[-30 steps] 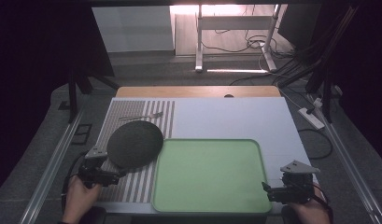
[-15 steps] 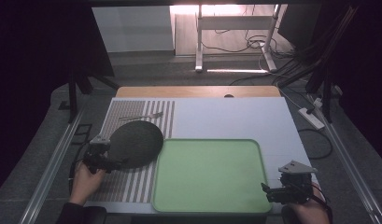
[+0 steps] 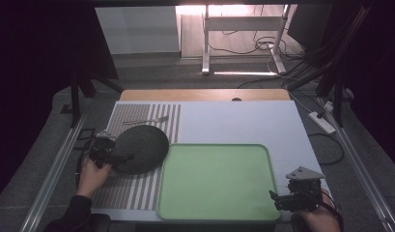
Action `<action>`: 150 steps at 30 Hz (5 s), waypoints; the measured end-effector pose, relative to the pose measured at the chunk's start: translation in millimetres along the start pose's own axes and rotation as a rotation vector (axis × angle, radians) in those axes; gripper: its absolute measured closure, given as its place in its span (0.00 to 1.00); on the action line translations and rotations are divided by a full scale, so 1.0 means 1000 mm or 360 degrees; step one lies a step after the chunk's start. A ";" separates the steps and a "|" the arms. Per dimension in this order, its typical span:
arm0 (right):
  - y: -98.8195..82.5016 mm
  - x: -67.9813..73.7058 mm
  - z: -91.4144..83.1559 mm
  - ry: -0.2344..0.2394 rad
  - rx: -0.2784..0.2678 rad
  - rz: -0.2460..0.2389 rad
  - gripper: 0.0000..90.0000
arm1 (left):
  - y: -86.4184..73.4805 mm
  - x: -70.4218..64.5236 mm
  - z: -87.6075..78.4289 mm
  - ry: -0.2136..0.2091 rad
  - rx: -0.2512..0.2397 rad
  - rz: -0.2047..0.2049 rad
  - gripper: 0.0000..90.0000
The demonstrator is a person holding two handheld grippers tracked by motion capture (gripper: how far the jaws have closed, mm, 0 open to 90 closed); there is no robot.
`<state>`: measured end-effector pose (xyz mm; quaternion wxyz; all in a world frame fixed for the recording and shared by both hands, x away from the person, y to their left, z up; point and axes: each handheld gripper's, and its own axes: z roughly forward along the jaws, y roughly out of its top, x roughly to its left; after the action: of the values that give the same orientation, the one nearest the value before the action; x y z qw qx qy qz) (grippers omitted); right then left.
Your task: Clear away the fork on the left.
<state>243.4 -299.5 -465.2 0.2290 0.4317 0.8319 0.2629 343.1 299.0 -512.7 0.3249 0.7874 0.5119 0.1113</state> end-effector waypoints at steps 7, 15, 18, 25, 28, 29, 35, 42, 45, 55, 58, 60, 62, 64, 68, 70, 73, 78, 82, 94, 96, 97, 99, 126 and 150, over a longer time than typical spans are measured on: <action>0.000 0.001 0.001 0.0003 0.0020 -0.0017 0.00 | 0.014 0.011 0.008 -0.0006 -0.0002 -0.0054 0.00; 0.000 0.001 0.001 0.0000 0.0023 -0.0012 0.00 | 0.028 0.024 0.016 0.0019 0.0012 -0.0089 0.00; 0.001 0.001 0.001 0.0002 0.0024 -0.0013 0.00 | 0.031 0.026 0.018 0.0031 0.0024 -0.0087 0.00; 0.001 0.001 0.001 0.0002 0.0026 -0.0014 0.00 | 0.040 0.031 0.026 0.0052 0.0043 -0.0057 0.00; 0.000 0.001 0.001 0.0002 0.0024 -0.0013 0.00 | 0.044 0.032 0.030 0.0069 0.0062 -0.0039 0.00; 0.000 0.001 0.001 0.0002 0.0024 -0.0013 0.00 | 0.046 0.032 0.031 0.0074 0.0068 -0.0031 0.00; 0.000 0.001 0.001 0.0003 0.0027 -0.0020 0.00 | 0.057 0.035 0.038 0.0048 0.0081 -0.0030 0.00; 0.000 0.001 0.002 0.0003 0.0030 -0.0020 0.00 | 0.068 0.039 0.046 0.0075 0.0107 -0.0028 0.08; 0.001 0.000 0.002 0.0003 0.0033 -0.0016 0.00 | 0.073 0.041 0.046 0.0083 0.0115 -0.0026 0.19; 0.001 0.000 0.002 0.0009 0.0035 -0.0009 0.00 | 0.090 0.053 0.051 0.0156 0.0146 -0.0026 0.91; 0.001 0.000 0.002 0.0011 0.0035 -0.0010 0.00 | 0.095 0.056 0.054 0.0173 0.0167 -0.0033 0.98; 0.001 0.000 0.002 0.0013 0.0035 -0.0008 0.00 | 0.101 0.061 0.061 0.0198 0.0196 -0.0044 0.98; 0.001 0.000 0.002 0.0013 0.0037 -0.0008 0.00 | 0.103 0.063 0.064 0.0207 0.0203 -0.0045 0.98; 0.001 0.000 0.002 0.0015 0.0038 -0.0010 0.00 | 0.107 0.067 0.068 0.0233 0.0213 -0.0053 0.98; 0.001 -0.001 0.003 0.0019 0.0044 -0.0012 0.00 | 0.111 0.078 0.075 0.0257 0.0207 -0.0106 0.98; 0.001 -0.001 0.003 0.0020 0.0046 -0.0015 0.00 | 0.111 0.083 0.079 0.0269 0.0220 -0.0129 0.98; 0.001 0.000 0.003 0.0022 0.0051 -0.0016 0.00 | 0.108 0.090 0.085 0.0299 0.0211 -0.0175 0.98; 0.001 0.001 0.003 0.0024 0.0059 -0.0025 0.00 | 0.103 0.093 0.087 0.0294 0.0223 -0.0190 0.98; 0.000 0.001 0.003 0.0023 0.0059 -0.0036 0.00 | 0.101 0.089 0.082 0.0266 0.0297 -0.0152 0.98; 0.001 0.003 0.004 0.0015 0.0078 -0.0066 0.00 | 0.090 0.081 0.068 0.0122 0.0426 -0.0085 0.98; 0.001 0.003 0.004 0.0015 0.0079 -0.0063 0.00 | 0.089 0.079 0.067 0.0104 0.0442 -0.0086 0.98; 0.001 0.003 0.005 0.0017 0.0079 -0.0063 0.00 | 0.089 0.079 0.067 0.0107 0.0446 -0.0109 0.98; 0.001 0.004 0.005 0.0016 0.0080 -0.0067 0.00 | 0.090 0.080 0.067 0.0101 0.0455 -0.0103 0.98; 0.001 0.004 0.005 0.0018 0.0089 -0.0078 0.00 | 0.138 0.051 0.088 0.0003 0.0286 -0.0003 0.00; 0.000 0.004 0.005 0.0024 0.0090 -0.0090 0.00 | 0.143 0.061 0.112 0.0123 0.0483 0.0089 0.44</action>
<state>244.1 -294.6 -469.2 0.2178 0.4122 0.8526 0.2360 532.6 270.1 -518.9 0.1789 0.8366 0.5128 0.0719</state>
